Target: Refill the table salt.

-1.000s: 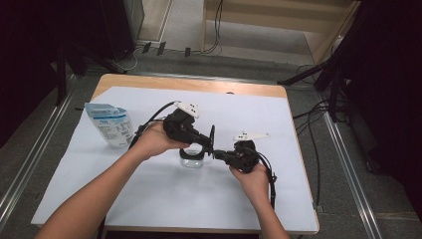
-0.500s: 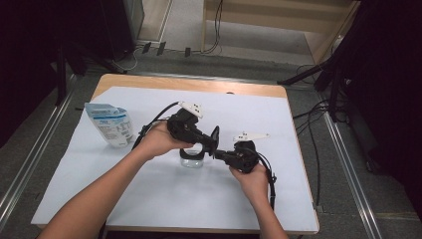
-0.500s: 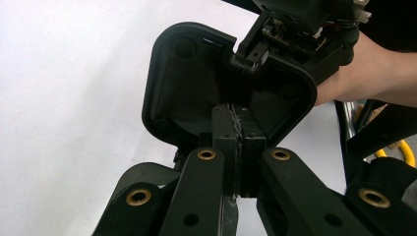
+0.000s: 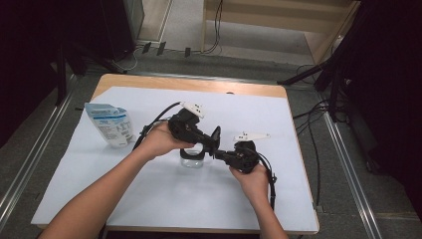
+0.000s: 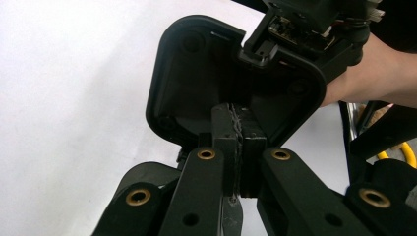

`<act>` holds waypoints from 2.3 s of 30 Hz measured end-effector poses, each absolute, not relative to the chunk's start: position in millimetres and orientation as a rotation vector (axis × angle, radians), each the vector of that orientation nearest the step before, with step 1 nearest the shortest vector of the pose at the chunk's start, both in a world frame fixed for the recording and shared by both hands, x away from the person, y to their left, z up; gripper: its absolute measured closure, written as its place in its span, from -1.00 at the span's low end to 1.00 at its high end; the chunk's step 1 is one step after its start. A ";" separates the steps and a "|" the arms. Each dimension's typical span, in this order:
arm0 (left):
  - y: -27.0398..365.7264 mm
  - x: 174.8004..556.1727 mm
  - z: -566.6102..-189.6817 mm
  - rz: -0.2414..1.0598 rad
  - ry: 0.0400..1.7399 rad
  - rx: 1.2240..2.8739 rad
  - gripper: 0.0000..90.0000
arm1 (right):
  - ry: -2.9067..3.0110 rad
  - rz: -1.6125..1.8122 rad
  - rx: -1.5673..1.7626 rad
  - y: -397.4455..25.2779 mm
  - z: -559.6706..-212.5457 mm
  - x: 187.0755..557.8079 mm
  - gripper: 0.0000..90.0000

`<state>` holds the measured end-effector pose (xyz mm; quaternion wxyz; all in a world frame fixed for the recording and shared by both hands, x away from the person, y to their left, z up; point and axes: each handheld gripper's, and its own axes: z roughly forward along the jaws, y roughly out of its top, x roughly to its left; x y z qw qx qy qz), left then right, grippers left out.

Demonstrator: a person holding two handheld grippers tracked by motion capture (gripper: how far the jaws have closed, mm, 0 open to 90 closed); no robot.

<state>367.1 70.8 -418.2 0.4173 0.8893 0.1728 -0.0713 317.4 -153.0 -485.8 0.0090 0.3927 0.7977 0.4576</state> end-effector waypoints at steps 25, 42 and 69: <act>107.1 363.5 -412.8 -0.161 0.530 2.214 0.46 | 2.555 1.430 1.198 -146.5 -486.5 303.2 1.00; 145.4 349.6 -424.2 -0.113 0.569 2.113 -0.11 | 2.510 1.412 1.247 -151.5 -489.8 312.9 1.00; 200.4 321.7 -434.2 -0.004 0.622 2.128 -0.07 | 2.519 1.404 1.198 -153.0 -483.3 299.8 0.72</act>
